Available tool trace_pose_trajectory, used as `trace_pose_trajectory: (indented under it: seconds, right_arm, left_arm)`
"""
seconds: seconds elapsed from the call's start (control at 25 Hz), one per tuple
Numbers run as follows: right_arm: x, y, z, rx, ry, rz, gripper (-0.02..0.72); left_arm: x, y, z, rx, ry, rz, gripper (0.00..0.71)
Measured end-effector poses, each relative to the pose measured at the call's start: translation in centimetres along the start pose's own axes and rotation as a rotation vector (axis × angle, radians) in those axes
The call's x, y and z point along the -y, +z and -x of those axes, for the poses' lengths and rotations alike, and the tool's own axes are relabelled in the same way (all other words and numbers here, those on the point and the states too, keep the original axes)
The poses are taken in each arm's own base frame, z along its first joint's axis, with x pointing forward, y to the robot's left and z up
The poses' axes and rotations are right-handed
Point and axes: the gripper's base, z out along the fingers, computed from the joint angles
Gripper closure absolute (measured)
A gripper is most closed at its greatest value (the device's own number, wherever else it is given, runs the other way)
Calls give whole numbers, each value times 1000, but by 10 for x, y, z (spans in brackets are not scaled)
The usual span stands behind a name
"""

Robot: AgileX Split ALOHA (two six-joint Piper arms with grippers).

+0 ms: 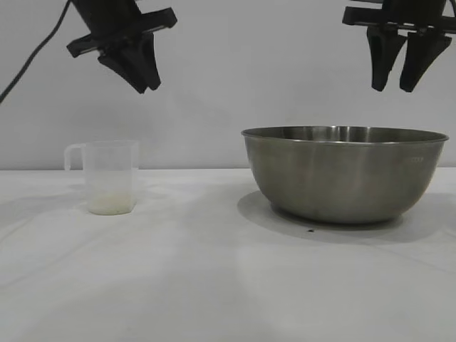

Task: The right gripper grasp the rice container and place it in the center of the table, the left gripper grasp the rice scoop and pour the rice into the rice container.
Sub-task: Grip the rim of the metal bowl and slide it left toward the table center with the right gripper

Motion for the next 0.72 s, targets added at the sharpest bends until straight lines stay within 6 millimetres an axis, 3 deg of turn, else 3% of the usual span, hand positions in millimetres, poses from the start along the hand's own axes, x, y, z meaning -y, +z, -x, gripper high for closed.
trace_pose_trajectory:
  seconds: [0.16, 0.48, 0.56, 0.6, 0.72]
  right_arm:
    - [1, 15, -6, -5, -5, -13, 391]
    - [2, 51, -6, -70, -13, 1, 649]
    - [0, 51, -6, -66, -7, 31, 642]
    - [-2, 51, -6, -75, -12, 51, 703]
    - [-13, 51, -10, -115, -37, 75, 703]
  left_arm:
    - [0, -3, 1, 10, 1, 1, 552]
    - [0, -3, 2, 15, 2, 3, 552]
    - [0, -3, 2, 17, 2, 3, 552]
    - [0, -3, 2, 17, 2, 3, 552]
    - [0, -4, 3, 24, 2, 6, 552]
